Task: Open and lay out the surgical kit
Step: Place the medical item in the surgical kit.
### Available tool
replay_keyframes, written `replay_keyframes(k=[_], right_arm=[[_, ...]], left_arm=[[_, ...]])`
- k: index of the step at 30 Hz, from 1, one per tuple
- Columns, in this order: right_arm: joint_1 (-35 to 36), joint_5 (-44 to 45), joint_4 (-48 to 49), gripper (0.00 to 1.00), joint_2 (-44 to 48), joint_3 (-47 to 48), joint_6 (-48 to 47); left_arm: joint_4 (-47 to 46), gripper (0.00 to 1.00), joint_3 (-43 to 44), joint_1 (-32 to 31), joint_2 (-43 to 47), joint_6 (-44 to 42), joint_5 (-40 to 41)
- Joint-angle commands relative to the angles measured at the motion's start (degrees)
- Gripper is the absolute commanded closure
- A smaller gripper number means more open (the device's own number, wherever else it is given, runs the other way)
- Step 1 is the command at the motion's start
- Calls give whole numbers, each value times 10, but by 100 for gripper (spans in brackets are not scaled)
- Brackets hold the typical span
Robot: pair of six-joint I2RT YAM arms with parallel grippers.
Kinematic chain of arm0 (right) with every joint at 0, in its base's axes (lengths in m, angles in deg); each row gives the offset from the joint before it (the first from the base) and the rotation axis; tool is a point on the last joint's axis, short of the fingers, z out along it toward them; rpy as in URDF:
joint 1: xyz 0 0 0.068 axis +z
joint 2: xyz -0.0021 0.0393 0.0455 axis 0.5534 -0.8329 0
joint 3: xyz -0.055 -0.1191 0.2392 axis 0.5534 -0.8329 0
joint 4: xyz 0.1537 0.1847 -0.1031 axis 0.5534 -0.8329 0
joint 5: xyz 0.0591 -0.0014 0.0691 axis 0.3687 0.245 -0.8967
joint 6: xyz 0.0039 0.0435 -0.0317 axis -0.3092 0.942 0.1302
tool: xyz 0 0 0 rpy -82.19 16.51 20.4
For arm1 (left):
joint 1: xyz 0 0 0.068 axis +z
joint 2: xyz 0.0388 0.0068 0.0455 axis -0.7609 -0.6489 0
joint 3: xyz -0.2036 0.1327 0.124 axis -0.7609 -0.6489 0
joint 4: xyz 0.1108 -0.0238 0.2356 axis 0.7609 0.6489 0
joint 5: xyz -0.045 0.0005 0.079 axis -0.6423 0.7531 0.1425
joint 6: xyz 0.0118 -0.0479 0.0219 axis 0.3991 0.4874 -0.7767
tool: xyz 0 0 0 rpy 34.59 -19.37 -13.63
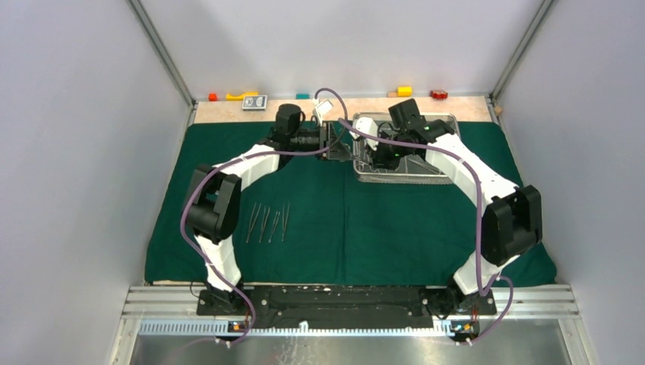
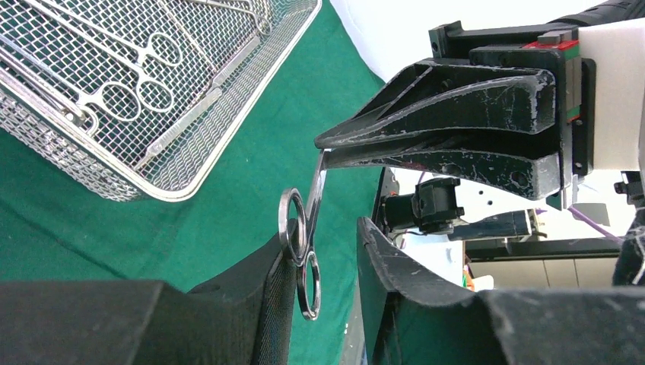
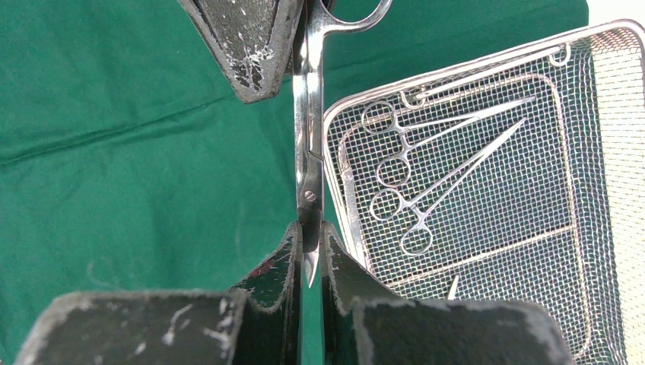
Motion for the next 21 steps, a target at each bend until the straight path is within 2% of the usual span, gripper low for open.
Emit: replay_keyframes(k=[1,5,10,14,18,21], right_arm=[[9,-3,13,100,29,1,0],[11,0,13,100,29,1,0],[11,2,21,100,28,0,21],[10,8,45,100,32,-4,53],[-1,3,107,76,56,-16,118],[-14,-6,174,51,78,-34,201]], left_arm=[[-35,62,2,-2,-7,5,-14],[-33,73,1,-2,-8,5,-10],[-31,99,-3,0,-2,5,1],[-47,100,-21,9,19,1,14],[-114,100,-61,33,58,21,19],[-210,100,-115,61,94,62,22]])
